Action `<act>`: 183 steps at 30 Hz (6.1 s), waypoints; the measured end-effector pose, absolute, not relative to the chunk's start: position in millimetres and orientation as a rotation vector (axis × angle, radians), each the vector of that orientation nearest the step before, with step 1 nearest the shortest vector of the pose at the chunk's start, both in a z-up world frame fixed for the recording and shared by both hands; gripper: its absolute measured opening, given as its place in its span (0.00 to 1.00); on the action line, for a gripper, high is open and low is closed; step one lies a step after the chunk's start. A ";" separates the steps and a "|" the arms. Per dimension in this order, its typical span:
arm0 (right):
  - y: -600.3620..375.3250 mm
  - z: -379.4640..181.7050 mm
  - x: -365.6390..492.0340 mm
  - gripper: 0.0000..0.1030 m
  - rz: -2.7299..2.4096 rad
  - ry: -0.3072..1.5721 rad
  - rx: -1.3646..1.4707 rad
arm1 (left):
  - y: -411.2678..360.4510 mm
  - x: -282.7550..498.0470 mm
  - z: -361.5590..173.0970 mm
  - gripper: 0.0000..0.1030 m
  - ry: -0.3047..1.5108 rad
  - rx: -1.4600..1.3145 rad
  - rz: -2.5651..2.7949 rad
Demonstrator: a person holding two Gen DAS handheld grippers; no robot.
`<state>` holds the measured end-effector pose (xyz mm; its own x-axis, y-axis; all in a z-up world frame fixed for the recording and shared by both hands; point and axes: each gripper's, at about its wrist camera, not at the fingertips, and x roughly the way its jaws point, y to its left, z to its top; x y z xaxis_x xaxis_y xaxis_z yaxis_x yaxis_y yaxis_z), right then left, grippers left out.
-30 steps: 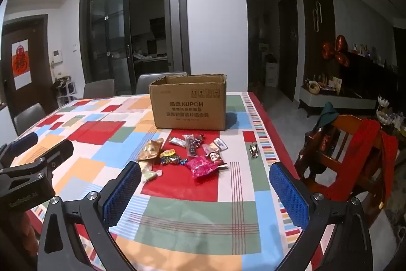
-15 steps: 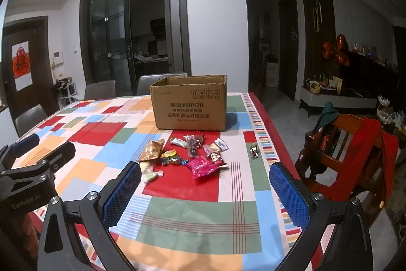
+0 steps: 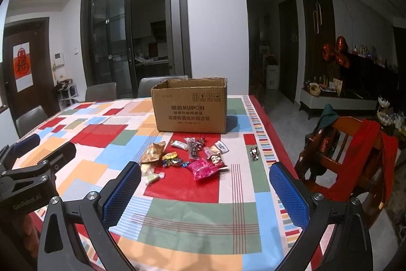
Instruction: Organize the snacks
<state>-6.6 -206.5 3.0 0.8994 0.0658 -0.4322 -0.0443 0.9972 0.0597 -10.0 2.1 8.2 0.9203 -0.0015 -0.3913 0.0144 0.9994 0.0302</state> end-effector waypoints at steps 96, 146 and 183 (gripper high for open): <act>-176.1 -113.6 178.7 0.75 0.203 0.839 -0.145 | -38.8 167.9 -133.3 0.31 0.915 0.120 -0.232; -177.6 -35.6 155.9 0.55 0.142 0.606 -0.173 | -32.4 150.3 -34.4 0.23 0.659 0.052 -0.216; -181.5 78.7 284.7 0.55 0.125 0.355 -0.087 | -27.1 316.1 61.2 0.22 0.561 0.040 -0.257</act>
<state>284.7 -181.5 78.7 0.9302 0.1066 -0.3513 -0.1369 0.9886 -0.0626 316.1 -27.1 61.2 0.8154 -0.2300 -0.5312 0.2519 0.9672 -0.0320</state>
